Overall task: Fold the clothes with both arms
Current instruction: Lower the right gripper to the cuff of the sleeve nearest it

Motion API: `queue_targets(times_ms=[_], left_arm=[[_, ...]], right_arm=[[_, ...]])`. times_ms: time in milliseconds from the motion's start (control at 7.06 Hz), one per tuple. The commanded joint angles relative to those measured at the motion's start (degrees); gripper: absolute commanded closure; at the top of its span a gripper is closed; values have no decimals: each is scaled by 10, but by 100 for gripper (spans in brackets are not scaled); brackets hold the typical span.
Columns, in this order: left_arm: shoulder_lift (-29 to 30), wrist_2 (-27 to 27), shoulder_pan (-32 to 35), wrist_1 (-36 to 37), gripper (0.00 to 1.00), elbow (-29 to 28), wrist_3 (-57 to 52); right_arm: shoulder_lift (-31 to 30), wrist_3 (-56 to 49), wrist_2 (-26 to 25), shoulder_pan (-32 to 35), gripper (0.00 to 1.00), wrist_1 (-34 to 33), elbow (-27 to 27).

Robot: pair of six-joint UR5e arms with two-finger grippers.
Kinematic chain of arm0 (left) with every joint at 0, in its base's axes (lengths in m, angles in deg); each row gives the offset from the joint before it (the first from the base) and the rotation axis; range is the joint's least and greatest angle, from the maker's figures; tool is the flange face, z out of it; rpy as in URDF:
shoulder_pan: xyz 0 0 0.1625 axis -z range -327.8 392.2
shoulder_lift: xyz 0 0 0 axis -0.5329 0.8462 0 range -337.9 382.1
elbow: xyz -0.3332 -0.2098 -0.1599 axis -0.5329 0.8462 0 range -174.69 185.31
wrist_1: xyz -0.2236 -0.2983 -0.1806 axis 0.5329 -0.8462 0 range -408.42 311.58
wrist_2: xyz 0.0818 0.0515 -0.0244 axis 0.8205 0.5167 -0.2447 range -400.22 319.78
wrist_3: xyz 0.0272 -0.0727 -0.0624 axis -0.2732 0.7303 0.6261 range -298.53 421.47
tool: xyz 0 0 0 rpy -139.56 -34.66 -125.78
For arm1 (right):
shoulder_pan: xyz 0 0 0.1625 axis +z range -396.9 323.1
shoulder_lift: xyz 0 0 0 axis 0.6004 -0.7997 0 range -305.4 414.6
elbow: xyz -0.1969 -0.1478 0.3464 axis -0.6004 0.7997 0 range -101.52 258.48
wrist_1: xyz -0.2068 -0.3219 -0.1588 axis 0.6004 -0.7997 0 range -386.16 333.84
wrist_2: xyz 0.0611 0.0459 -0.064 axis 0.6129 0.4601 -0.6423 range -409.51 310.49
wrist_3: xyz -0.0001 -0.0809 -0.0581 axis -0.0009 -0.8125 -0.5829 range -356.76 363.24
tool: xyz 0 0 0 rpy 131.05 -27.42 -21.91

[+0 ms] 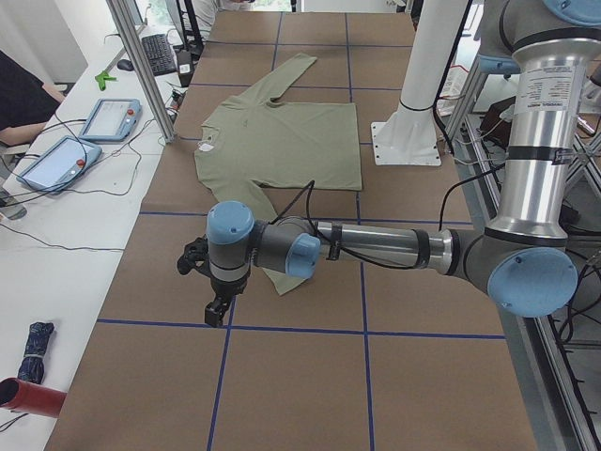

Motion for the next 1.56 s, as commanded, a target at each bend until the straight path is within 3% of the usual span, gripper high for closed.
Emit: queue_targets(times_ms=[0,283,425,850,1417], left_arm=[[7,-24,-1,-32,0,-10,0],[1,-20,-1,-77,0,-22,2],[1,-19,-1,-78,0,-25,2],[0,-24,-1,-99,0,-54,2],[0,-24,-1,-100,0,-54,0]], right_arm=[[-66,99,-13,-37,0,204,0],[-94,250,-85,-152,0,346,3],[-95,326,-87,-196,0,379,3],[-98,375,-132,-274,0,400,18],[-96,380,-154,-275,0,402,46]])
